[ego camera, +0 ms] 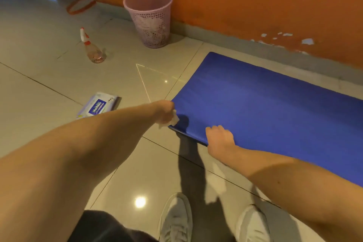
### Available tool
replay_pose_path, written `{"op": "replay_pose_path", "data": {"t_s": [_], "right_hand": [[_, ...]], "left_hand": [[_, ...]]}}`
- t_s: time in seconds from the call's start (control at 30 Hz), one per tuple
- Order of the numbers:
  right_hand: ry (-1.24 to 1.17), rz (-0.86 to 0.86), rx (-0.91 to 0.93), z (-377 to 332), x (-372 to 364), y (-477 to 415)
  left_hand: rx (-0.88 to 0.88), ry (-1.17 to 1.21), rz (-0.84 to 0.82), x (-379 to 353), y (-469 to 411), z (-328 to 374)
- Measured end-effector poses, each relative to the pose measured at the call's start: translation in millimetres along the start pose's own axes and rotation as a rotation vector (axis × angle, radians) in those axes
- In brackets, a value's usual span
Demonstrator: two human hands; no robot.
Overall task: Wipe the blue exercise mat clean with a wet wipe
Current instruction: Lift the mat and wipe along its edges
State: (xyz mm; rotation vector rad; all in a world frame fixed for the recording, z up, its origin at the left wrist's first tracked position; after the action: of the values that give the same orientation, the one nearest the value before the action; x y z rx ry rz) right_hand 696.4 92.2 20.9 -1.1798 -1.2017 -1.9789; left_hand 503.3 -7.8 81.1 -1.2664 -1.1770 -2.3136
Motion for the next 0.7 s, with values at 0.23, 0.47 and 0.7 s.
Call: {"op": "replay_pose_path", "data": {"t_s": [0.23, 0.47, 0.7], "right_hand": [[-0.132, -0.072, 0.068, -13.9, -70.9, -26.9], [-0.9, -0.207, -0.063, 14.8, -54.2, -51.2], [-1.722, -0.613, -0.347, 43.8, 104.6, -18.1]], "left_hand": [[-0.005, 0.153, -0.168, -63.9, -54.8, -16.6], [-0.04, 0.156, -0.22, -67.8, -62.3, 10.8], [0.001, 0.483, -0.11, 48.9, 9.6, 67.0]]}}
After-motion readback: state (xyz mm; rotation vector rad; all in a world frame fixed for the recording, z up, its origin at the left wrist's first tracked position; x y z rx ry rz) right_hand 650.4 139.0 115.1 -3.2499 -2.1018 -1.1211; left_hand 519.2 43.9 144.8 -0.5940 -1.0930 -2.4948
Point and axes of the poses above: each hand's wrist, its own y-axis away from the middle knuckle, its own x-axis out of the back of the hand, z = x × y, the point moved 2 cm from there along -y, towards the middle knuckle, and after that the axes turned 11 degrees about y, right-handed, at the moved point
